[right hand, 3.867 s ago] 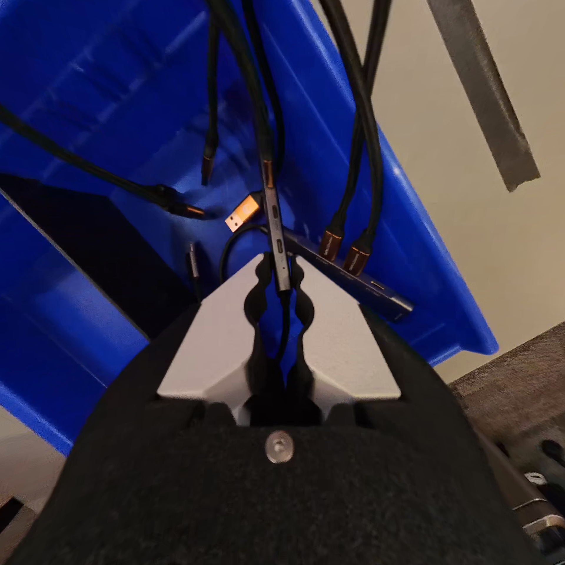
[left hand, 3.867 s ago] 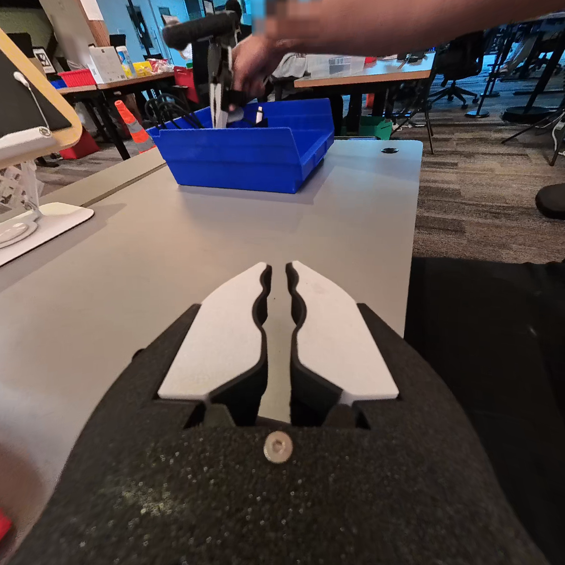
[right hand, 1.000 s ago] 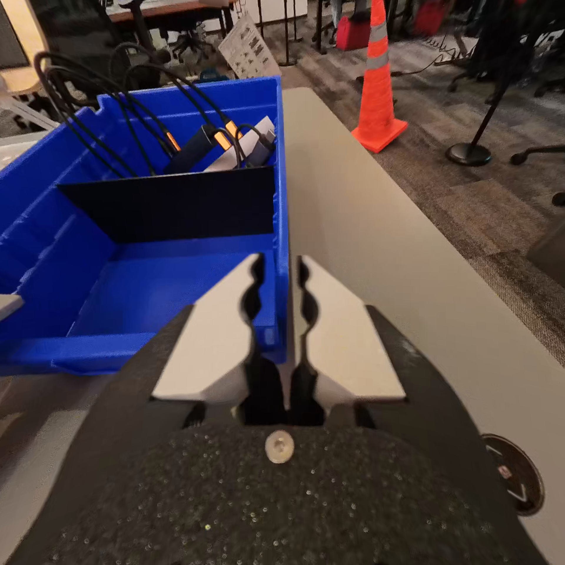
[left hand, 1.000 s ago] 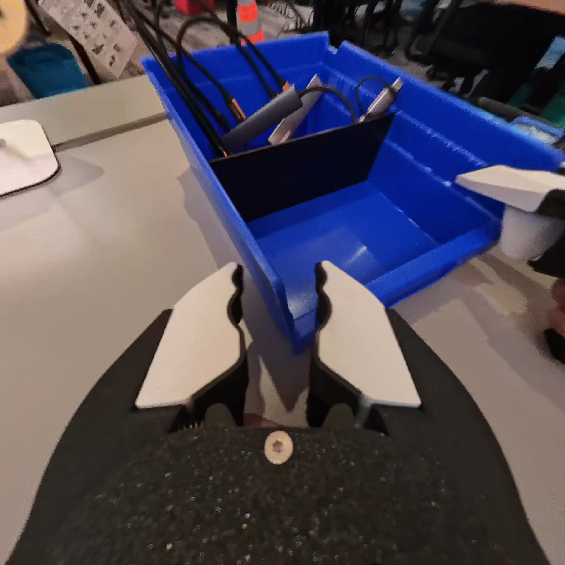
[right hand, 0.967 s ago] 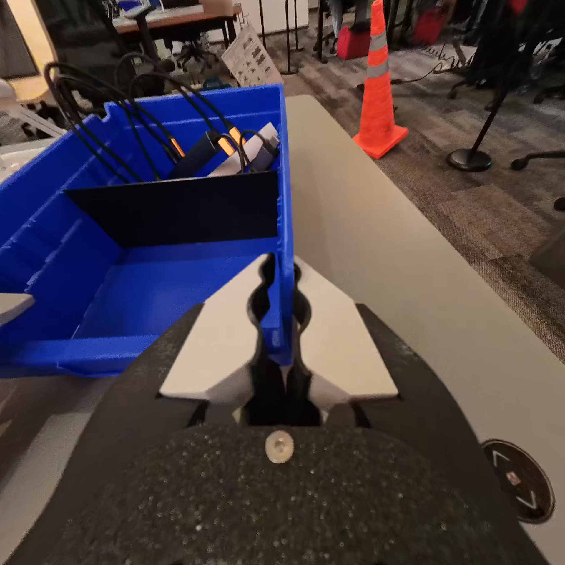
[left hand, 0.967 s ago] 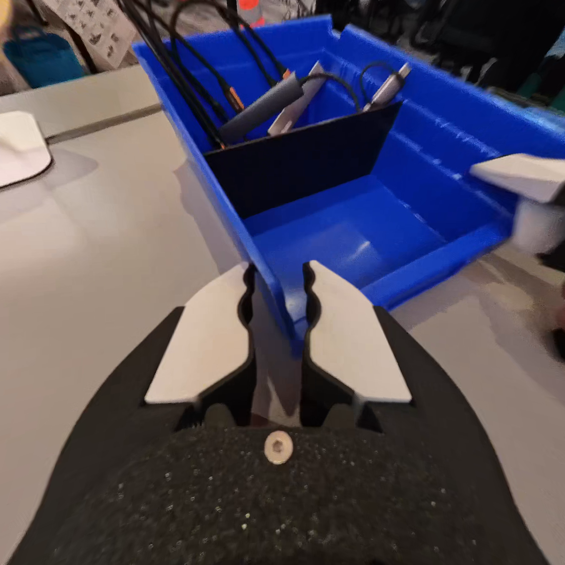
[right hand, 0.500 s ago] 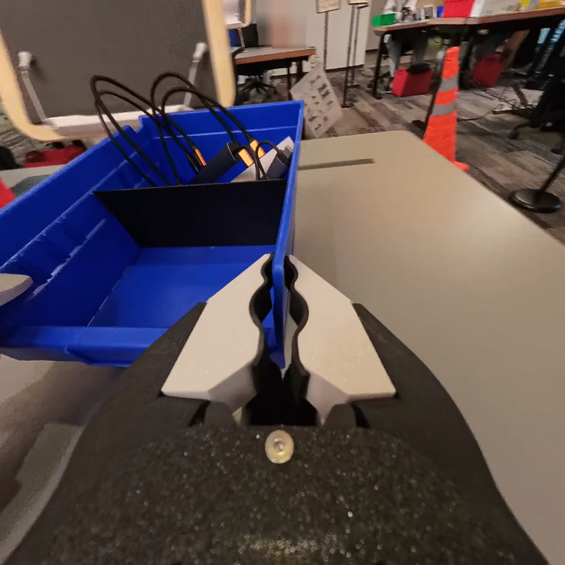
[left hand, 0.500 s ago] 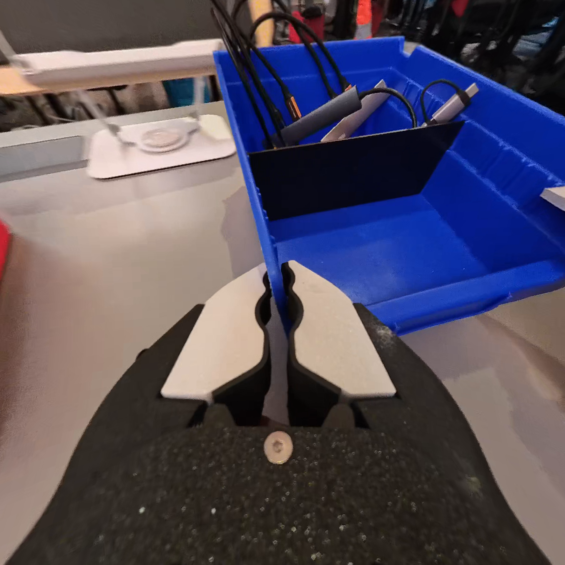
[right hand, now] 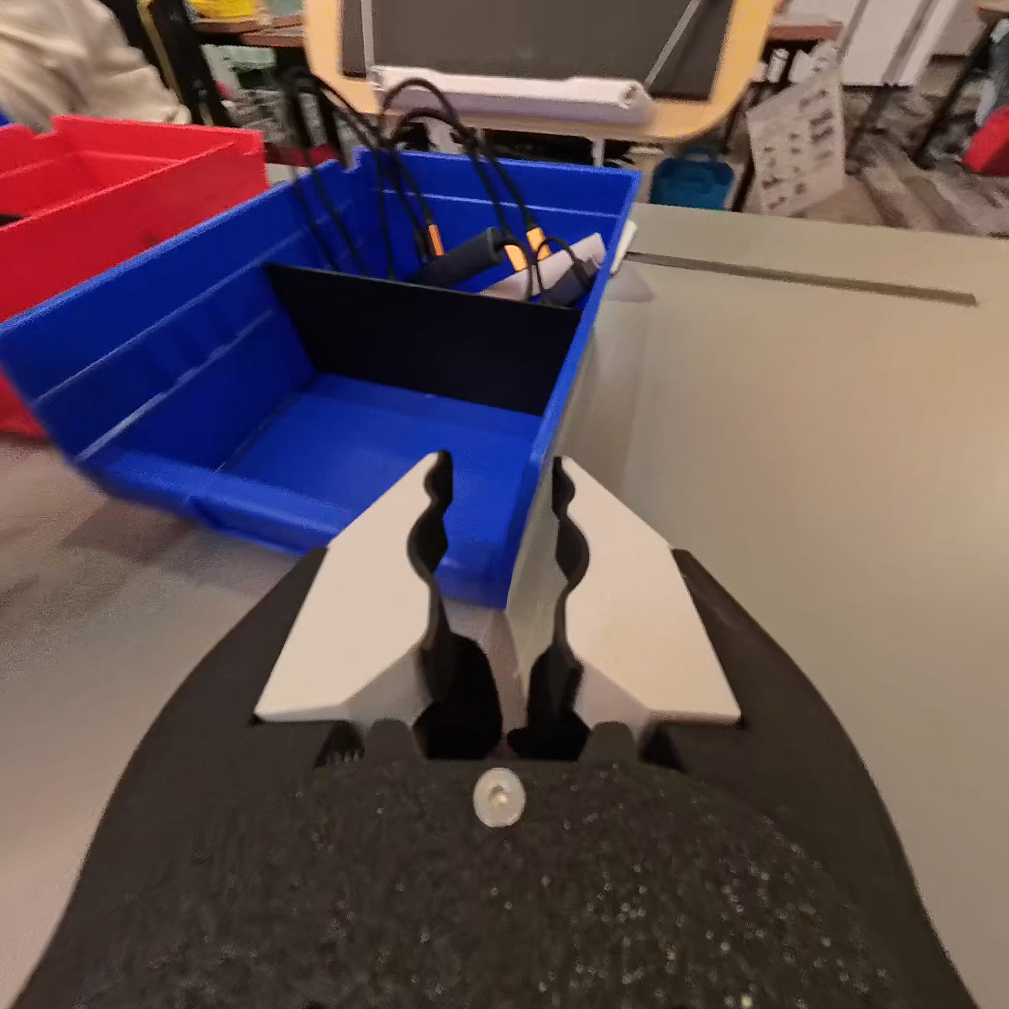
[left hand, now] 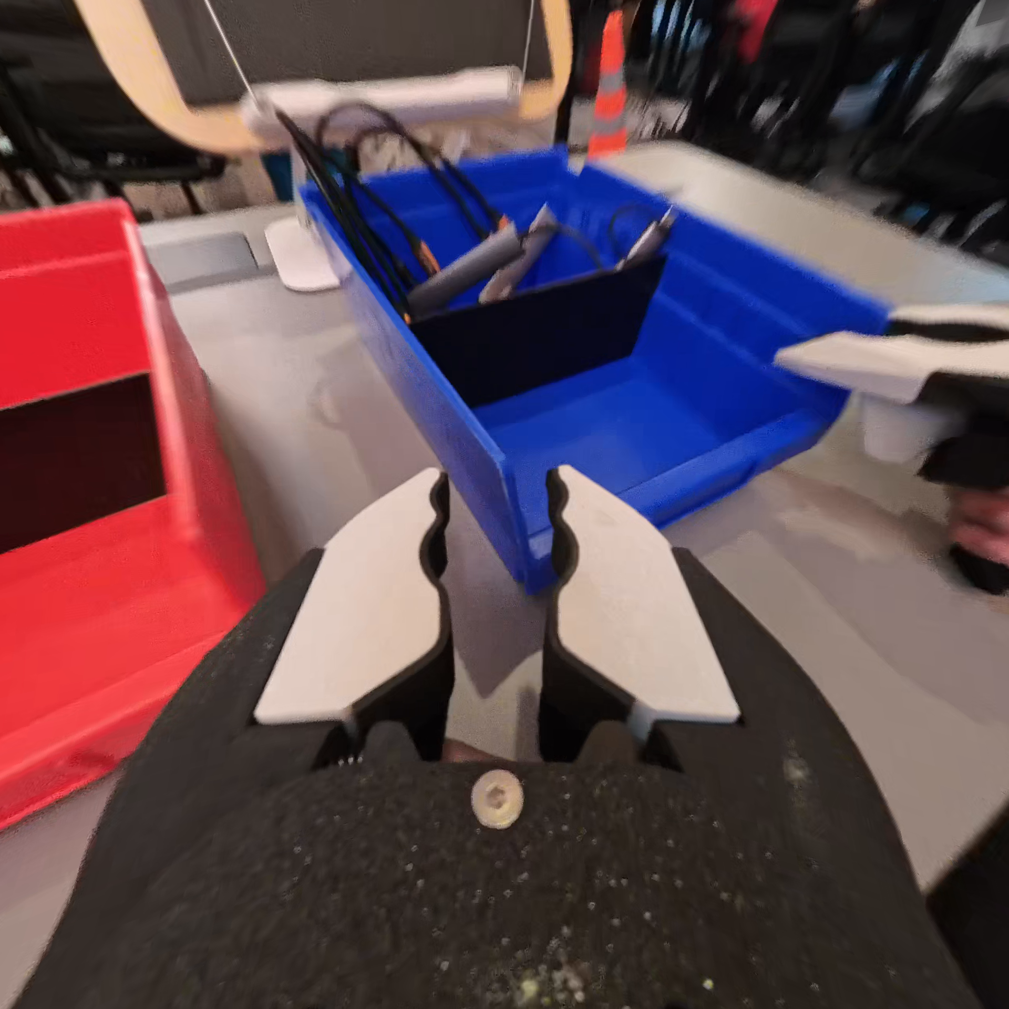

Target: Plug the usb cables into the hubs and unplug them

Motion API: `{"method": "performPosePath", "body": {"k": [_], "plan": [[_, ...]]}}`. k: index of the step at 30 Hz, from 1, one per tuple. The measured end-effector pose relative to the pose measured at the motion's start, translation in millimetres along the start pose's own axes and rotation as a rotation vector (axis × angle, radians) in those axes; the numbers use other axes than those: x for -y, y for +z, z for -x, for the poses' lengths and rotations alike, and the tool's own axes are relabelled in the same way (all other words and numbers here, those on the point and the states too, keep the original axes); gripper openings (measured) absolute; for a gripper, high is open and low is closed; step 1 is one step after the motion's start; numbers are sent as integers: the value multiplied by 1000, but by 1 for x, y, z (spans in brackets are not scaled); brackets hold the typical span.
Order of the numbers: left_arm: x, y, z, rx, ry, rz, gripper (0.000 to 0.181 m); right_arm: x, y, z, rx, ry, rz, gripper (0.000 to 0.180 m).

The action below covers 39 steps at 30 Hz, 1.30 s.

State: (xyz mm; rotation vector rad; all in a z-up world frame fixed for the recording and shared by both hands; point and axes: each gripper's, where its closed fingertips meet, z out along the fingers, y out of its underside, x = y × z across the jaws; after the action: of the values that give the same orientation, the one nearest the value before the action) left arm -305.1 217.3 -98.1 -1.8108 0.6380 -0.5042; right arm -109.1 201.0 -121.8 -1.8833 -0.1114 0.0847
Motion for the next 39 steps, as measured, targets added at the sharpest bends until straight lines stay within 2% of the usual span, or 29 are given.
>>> {"method": "performPosePath", "body": {"k": [3, 7, 8, 10, 14, 15, 16, 17, 18, 22, 25, 28, 29, 31, 32, 35, 39], "plan": [[16, -58, 45, 95, -68, -133, 33, -3, -28, 9, 99, -92, -29, 40], [-12, -126, 171, 410, -181, -164, 34, 28, -46, -7, -51, -91, -129, 46], [-24, -134, 199, 456, -224, -131, 39, 35, -49, 2, -31, -90, -145, 46], [-39, -135, 234, 446, -297, -76, 57, 39, -52, 37, 57, -113, -145, 46], [-44, -111, 273, 442, -235, 9, 55, 13, -53, 140, 312, -220, -62, 46], [-48, -102, 277, 428, -216, 41, 51, 4, -52, 167, 382, -252, -28, 46], [-51, -94, 277, 398, -185, 76, 37, -5, -51, 192, 448, -282, 4, 48], [-55, -89, 276, 382, -146, 105, 11, -13, -49, 213, 498, -308, 34, 49], [-57, -88, 278, 402, -119, 113, 4, -18, -44, 228, 522, -327, 58, 50], [-62, -100, 267, 427, -170, 130, 4, -13, -12, 264, 506, -285, 66, 56], [-68, -117, 251, 439, -189, 122, 5, 3, 27, 273, 371, -171, 62, 69], [-76, -138, 232, 456, -213, 124, 5, 11, 56, 279, 243, -137, 66, 67], [-78, -146, 225, 467, -210, 129, 5, 9, 63, 283, 227, -116, 90, 60], [-84, -162, 214, 493, -198, 141, 5, 3, 68, 286, 200, -78, 151, 20], [-85, -169, 209, 510, -191, 139, 5, 4, 66, 284, 186, -59, 155, 10], [-74, -194, 194, 577, -177, 76, 5, 17, 51, 288, 224, -38, 119, 6], [-35, -214, 165, 632, -138, -40, 4, 63, 18, 271, 195, -96, -67, 4]]}}
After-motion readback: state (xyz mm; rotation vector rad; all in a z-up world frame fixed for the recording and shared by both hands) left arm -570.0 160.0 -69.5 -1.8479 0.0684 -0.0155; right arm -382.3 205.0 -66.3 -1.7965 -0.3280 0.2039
